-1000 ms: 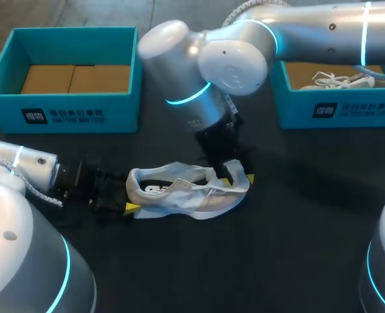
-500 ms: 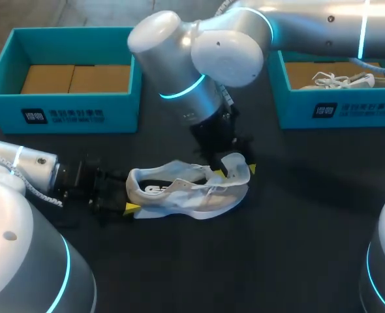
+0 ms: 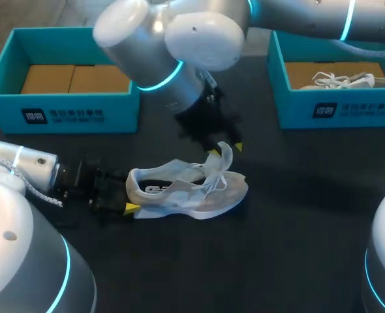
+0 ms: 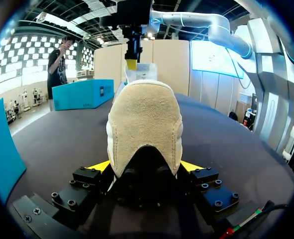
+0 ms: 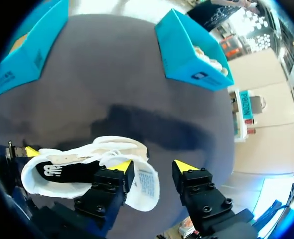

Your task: Take the shoe out of the shoebox, open the shoe tongue, remove and reinsert the insole, then place the shoe into the shoebox

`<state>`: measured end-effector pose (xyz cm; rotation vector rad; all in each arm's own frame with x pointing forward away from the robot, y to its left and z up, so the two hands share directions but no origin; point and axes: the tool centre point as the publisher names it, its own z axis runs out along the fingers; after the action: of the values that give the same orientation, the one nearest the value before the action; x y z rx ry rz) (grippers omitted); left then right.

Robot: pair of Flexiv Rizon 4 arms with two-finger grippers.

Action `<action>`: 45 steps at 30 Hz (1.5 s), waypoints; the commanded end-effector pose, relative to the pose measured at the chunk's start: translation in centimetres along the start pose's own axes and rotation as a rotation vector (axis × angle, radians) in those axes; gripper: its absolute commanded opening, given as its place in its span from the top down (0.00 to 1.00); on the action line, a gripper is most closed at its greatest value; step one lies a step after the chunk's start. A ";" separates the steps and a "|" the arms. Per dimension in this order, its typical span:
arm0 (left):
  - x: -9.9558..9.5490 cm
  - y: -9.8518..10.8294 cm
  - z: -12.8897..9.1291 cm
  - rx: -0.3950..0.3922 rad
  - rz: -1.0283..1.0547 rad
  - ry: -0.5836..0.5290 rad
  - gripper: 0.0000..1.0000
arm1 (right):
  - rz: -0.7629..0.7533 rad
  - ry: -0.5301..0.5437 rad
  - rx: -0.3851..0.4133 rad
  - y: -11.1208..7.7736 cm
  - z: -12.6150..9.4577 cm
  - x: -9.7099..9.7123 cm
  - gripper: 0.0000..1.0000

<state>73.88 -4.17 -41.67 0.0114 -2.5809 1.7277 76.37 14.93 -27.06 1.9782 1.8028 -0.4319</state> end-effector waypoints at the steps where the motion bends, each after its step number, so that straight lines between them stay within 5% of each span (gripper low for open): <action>1: 0.0 0.3 0.2 -0.001 0.000 0.000 1.00 | -0.066 -0.015 -0.070 1.0 -2.1 0.4 0.53; 5: 0.0 0.3 0.2 -0.001 0.000 0.000 1.00 | -0.230 0.076 -0.185 2.0 -3.1 1.2 0.58; 12: 0.0 0.3 0.2 -0.001 0.000 0.000 1.00 | -0.644 0.265 -0.380 2.6 -4.2 3.2 1.00; 17: 0.0 0.3 0.2 -0.001 0.000 0.000 1.00 | -0.872 0.390 -0.480 2.4 -4.5 4.0 1.00; 28: 0.0 0.3 0.2 -0.001 0.000 0.000 1.00 | -1.284 0.485 -0.464 2.6 -4.8 6.9 1.00; 45: 0.0 0.3 0.2 -0.001 0.000 0.000 1.00 | -1.433 0.568 -0.406 -0.7 -2.1 10.5 1.00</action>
<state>73.88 -4.16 -41.68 0.0113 -2.5810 1.7276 76.41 25.42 -29.49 0.4277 2.9314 0.0894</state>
